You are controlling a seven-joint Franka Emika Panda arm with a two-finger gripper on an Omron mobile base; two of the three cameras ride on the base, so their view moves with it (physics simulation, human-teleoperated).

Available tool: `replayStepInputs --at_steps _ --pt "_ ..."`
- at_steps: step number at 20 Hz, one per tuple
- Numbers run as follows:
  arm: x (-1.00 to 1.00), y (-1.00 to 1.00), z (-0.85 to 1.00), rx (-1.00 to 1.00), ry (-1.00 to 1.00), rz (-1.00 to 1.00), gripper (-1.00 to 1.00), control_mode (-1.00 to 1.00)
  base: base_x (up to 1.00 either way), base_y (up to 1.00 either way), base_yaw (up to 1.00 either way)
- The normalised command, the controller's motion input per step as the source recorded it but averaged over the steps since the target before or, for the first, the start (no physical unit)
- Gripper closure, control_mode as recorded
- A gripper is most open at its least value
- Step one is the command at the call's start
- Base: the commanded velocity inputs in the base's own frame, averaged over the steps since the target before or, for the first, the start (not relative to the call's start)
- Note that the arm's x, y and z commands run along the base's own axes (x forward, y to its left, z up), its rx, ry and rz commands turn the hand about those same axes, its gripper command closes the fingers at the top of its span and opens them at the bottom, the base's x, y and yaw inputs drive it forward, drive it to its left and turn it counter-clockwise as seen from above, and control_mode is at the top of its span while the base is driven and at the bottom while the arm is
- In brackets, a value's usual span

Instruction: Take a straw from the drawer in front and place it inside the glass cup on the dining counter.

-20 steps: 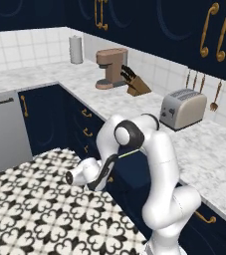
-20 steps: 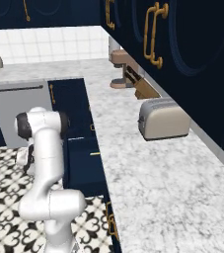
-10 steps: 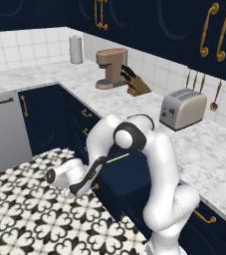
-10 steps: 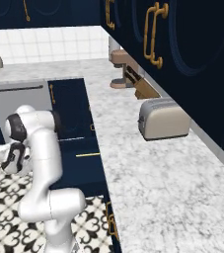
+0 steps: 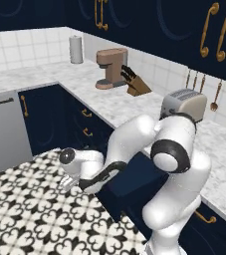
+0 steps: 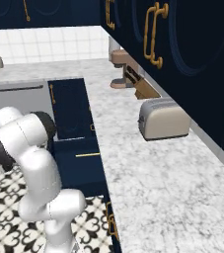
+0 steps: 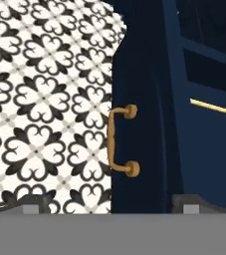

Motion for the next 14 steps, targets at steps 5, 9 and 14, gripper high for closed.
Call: replayStepInputs --at_steps 5,9,14 --pt "0.00 -1.00 0.84 0.37 0.07 0.00 -1.00 -1.00 0.00 0.00 0.00" --pt "0.07 -0.98 0.61 0.34 0.14 0.00 -1.00 -1.00 0.00 0.00 0.00" --pt "0.47 -0.66 0.38 0.22 0.21 0.00 -1.00 -1.00 0.00 0.00 0.00"
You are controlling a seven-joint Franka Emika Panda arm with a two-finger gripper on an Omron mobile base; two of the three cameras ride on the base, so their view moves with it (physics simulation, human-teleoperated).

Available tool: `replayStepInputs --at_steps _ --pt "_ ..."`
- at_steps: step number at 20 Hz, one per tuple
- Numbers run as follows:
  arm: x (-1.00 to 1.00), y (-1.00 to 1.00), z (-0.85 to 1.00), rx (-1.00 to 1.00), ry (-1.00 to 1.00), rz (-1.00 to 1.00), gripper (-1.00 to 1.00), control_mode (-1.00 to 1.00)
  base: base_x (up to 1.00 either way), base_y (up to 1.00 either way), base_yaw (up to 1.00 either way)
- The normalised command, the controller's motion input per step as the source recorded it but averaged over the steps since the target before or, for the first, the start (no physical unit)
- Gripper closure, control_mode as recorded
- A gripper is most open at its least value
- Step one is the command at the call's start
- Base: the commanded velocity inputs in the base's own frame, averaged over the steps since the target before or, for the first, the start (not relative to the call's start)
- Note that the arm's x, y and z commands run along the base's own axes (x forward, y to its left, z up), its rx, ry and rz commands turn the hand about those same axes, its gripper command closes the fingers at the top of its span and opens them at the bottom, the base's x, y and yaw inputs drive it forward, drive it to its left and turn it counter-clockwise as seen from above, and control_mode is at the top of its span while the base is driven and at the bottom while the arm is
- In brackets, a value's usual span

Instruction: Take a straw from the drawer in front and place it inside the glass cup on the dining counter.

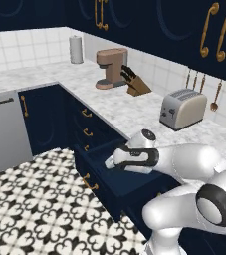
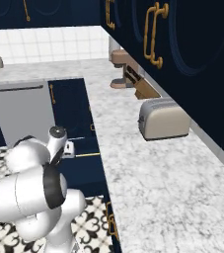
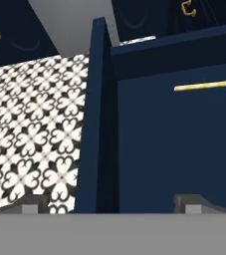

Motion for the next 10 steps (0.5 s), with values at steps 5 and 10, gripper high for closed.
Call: replayStepInputs --at_steps 5,10 --pt "0.73 -0.09 -0.05 0.02 0.26 -0.03 -1.00 -1.00 0.00 0.00 0.00" --pt "0.35 0.06 -0.56 -0.08 0.20 -0.02 -1.00 -1.00 0.00 0.00 0.00"
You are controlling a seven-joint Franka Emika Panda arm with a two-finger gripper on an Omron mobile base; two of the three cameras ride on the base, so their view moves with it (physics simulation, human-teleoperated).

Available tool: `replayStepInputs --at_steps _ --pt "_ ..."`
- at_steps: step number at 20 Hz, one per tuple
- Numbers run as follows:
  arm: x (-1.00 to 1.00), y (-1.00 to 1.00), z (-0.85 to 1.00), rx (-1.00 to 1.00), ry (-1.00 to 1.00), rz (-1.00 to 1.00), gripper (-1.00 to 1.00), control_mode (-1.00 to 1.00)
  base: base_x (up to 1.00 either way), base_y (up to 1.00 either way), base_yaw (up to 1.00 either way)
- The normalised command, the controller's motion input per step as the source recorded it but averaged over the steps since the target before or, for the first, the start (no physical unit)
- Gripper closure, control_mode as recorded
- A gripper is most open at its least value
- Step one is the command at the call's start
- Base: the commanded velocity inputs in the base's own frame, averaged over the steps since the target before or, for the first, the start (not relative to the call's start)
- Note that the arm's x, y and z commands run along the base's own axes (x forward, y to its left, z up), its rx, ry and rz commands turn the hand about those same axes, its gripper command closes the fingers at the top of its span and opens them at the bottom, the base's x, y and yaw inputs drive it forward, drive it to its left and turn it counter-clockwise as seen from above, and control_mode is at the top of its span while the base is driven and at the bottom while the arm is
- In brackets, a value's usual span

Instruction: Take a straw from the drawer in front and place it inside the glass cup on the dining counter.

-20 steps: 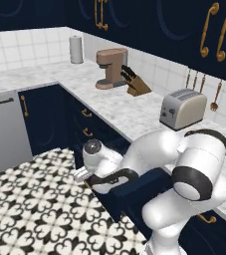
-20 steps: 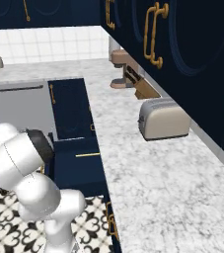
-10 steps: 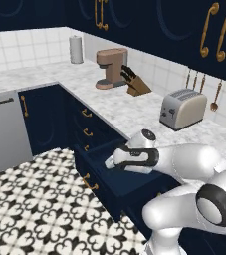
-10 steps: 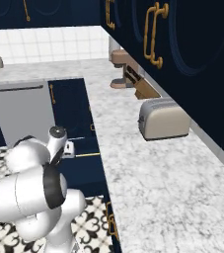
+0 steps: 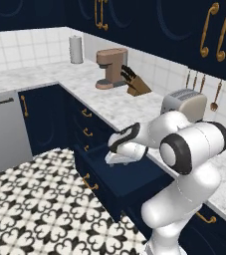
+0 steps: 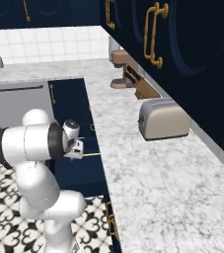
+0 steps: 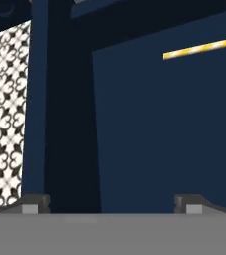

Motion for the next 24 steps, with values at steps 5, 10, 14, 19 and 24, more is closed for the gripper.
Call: replayStepInputs --at_steps 5,10,14,19,24 --pt "0.04 0.23 -0.71 -0.02 0.08 0.00 -1.00 -1.00 0.00 0.00 0.00" --pt "0.01 0.36 -0.69 0.00 0.03 0.00 -1.00 -1.00 0.00 0.00 0.00" --pt "0.00 0.62 -0.57 0.02 0.01 0.00 -1.00 -1.00 0.00 0.00 0.00" --pt "-0.10 0.98 -0.14 0.00 0.00 0.00 -1.00 -1.00 0.00 0.00 0.00" --pt "-0.30 0.92 0.10 0.00 0.00 0.00 -1.00 -1.00 0.00 0.00 0.00"
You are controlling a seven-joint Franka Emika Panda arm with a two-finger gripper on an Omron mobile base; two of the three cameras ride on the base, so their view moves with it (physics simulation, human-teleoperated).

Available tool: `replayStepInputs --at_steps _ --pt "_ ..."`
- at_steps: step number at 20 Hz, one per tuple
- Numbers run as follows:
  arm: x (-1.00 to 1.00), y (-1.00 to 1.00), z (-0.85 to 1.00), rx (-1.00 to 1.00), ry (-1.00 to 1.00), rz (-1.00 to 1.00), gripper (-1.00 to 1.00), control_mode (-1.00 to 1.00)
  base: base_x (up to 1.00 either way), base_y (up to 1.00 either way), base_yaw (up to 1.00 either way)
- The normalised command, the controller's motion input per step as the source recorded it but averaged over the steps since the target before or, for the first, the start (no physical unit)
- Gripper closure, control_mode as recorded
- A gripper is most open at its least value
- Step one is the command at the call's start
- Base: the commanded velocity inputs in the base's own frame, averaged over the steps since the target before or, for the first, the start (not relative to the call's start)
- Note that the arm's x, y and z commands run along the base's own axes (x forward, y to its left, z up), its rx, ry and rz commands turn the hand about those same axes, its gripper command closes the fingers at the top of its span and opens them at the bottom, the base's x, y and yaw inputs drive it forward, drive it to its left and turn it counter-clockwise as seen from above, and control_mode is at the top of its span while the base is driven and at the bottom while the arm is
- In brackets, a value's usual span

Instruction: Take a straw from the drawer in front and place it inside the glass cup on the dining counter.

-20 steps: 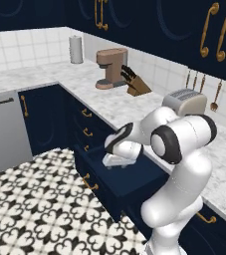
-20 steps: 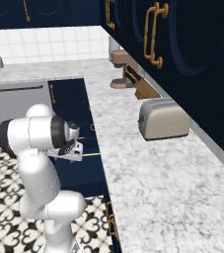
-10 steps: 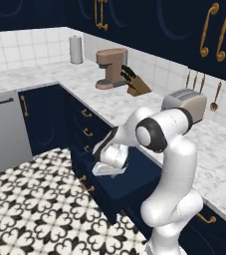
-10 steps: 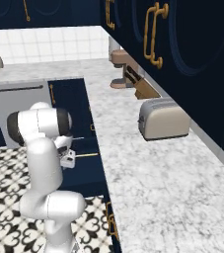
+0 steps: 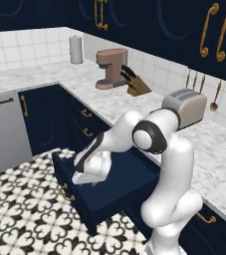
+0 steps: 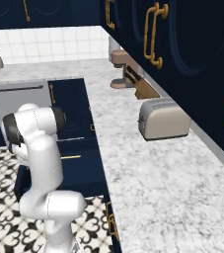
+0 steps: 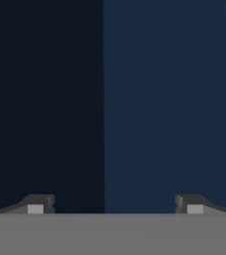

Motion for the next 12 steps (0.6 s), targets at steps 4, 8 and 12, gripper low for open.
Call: replayStepInputs --at_steps 4,8,12 --pt "-0.01 0.10 0.50 -0.01 -0.03 -0.01 -1.00 -1.00 0.00 0.00 0.00" --pt "0.00 -0.39 0.76 -0.08 -0.04 -0.02 -1.00 -1.00 0.00 0.00 0.00" --pt "0.13 -0.69 0.59 -0.14 0.00 -0.03 -1.00 -1.00 0.00 0.00 0.00"
